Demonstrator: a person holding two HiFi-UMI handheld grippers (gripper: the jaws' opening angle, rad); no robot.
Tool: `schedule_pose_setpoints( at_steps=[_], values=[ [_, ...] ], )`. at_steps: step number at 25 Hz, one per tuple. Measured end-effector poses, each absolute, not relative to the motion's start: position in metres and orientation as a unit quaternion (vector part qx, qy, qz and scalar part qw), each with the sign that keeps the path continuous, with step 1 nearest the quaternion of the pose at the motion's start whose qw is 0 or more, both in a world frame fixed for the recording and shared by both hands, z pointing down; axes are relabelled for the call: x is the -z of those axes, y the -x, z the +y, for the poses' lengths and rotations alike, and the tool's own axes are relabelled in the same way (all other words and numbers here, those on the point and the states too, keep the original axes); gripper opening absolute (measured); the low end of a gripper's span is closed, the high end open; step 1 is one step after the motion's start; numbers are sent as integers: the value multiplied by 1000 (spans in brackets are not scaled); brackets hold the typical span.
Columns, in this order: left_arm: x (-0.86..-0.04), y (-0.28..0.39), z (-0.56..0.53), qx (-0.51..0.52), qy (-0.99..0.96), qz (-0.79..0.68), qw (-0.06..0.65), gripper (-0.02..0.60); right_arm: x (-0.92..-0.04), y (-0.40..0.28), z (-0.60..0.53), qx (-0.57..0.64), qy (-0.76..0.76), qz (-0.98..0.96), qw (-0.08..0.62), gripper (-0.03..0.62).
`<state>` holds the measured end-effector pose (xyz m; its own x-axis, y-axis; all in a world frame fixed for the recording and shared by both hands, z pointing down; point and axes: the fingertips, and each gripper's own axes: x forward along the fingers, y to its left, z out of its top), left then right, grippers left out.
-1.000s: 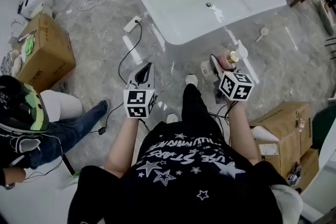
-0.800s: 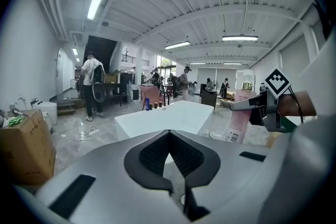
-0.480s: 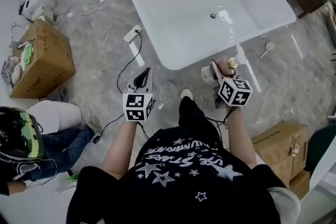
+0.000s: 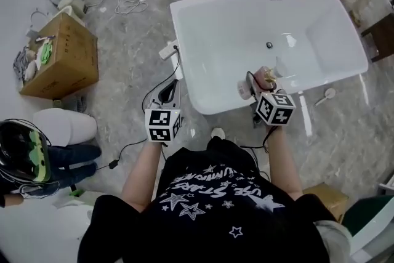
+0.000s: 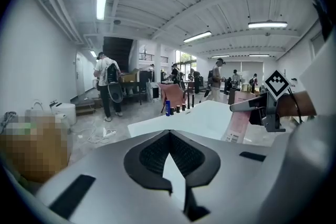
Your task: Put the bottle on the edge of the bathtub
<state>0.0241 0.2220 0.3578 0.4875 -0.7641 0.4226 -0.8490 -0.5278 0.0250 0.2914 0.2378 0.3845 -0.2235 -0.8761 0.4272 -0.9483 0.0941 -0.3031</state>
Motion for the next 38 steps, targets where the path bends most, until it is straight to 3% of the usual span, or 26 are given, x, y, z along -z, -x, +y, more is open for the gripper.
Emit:
schedule_pose_setpoints(
  at_steps=[14,38],
  values=[
    [-404,2,145,-197,-824,-509,152,14,-427,-264,134,-286,-576,-759,97,223],
    [-526,30,-171,-233,-873,-395,166,14,-521,-182,-189,-280,-624,-717,129,222]
  ],
)
